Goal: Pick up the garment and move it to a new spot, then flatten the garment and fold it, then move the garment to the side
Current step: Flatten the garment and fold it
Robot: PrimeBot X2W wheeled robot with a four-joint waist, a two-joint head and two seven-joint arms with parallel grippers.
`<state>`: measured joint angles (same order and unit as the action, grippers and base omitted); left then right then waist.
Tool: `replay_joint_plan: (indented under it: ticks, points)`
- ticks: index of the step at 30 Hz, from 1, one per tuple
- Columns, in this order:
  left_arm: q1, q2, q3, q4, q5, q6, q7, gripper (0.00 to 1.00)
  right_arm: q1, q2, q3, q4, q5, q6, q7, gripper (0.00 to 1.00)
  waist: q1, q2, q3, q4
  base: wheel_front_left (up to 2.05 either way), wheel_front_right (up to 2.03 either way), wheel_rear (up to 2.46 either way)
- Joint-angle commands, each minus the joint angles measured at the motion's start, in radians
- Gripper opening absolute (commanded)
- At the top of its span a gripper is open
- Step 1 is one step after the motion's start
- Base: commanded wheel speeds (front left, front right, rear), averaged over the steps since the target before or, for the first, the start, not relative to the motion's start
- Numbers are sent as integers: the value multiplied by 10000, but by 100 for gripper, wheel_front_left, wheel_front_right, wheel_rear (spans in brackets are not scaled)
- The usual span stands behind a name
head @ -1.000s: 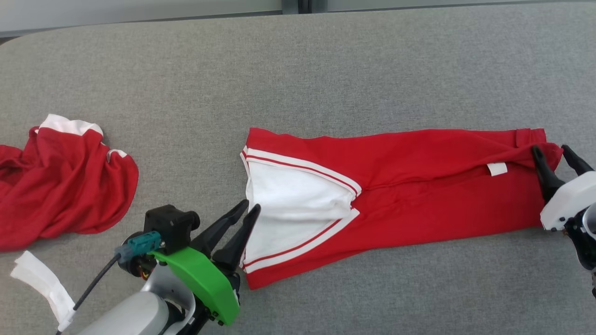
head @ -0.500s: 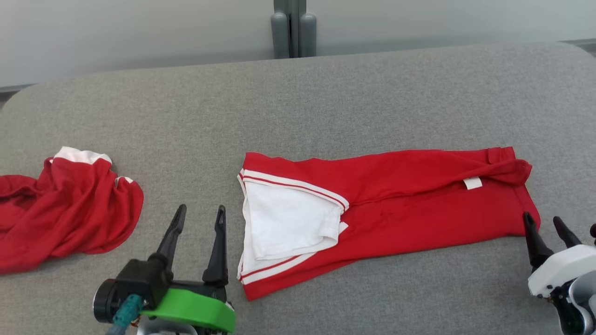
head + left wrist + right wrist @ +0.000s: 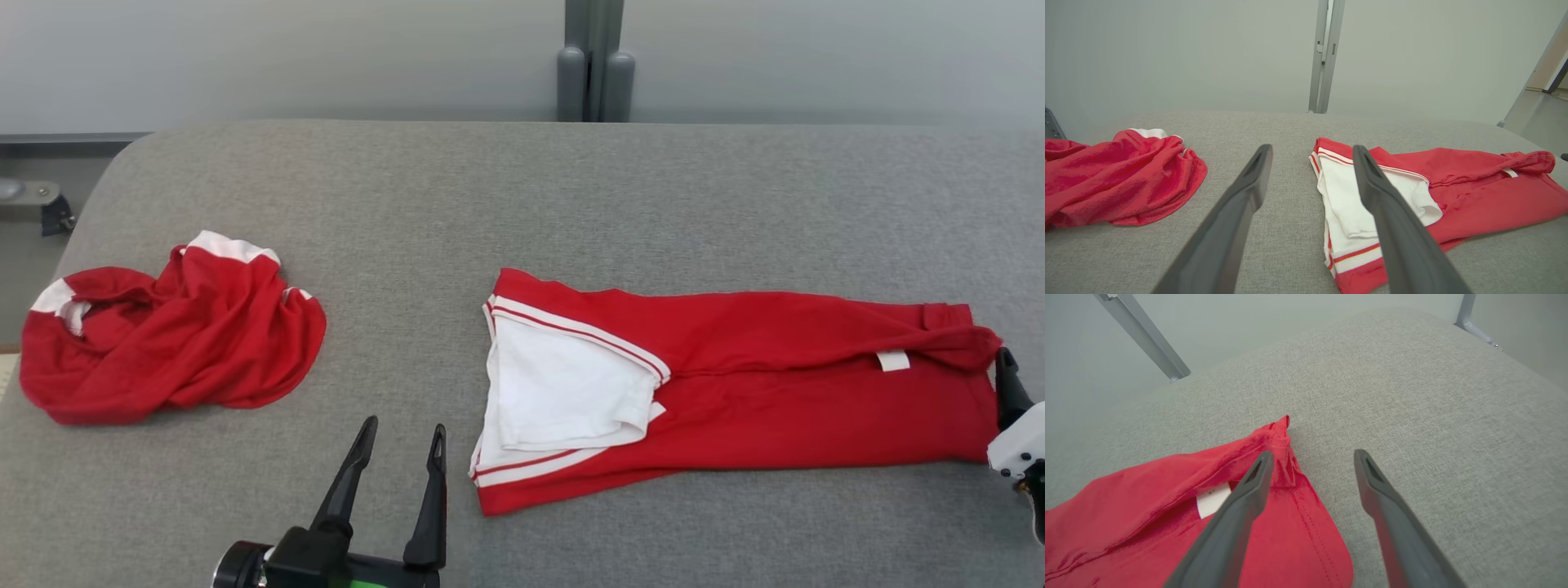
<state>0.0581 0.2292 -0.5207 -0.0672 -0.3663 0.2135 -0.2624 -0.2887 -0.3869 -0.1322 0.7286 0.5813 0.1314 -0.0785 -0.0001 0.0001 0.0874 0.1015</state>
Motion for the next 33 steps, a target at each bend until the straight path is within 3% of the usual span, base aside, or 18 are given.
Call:
replay_joint_plan:
  ticks: [1,13,15,23,27,29,33]
  points:
    - [217,-87,87,50,136,-156,-30,100,-262,-2,-148,174,-191,-16,100,100,1,-1,-30,524,0,0,0]
    - [463,-675,596,482,852,-1051,-31,100,-1240,33,-1072,2050,-1550,-16,802,100,1,-1,-43,992,0,0,0]
    - [509,-732,667,507,957,-1136,-31,100,-1242,71,-1210,2413,-1791,-16,803,86,1,-1,-46,1004,0,0,0]
    - [634,-918,956,436,1222,-1420,-31,100,-1284,374,-1519,3347,-2093,-16,800,79,1,-1,49,938,0,0,0]
    - [610,-996,1042,466,1363,-1559,-32,100,-1396,394,-1457,3597,-2039,-22,812,44,1,-1,135,919,0,0,0]
    - [600,-1034,1089,480,1438,-1614,-32,100,-1441,366,-1408,3678,-1966,-23,840,0,1,-1,185,921,0,0,0]
    - [595,-1103,1200,478,1544,-1678,-32,100,-1569,202,-1205,3744,-1968,-26,839,0,1,-1,272,892,0,0,0]
